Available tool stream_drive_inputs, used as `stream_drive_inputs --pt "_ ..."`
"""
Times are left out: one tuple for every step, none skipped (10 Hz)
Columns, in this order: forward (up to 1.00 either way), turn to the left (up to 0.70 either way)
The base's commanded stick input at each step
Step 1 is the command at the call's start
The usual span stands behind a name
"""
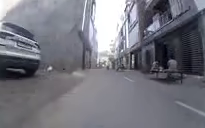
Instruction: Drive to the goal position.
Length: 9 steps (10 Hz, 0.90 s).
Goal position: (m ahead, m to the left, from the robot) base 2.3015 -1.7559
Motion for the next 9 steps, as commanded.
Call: stream_drive_inputs --pt "0.85 0.00" --pt "0.85 0.00" --pt "0.85 0.00" --pt "0.85 0.00" --pt "0.85 0.00" --pt "0.85 0.00" --pt "0.85 0.00" --pt "0.85 0.00" --pt "0.85 0.00"
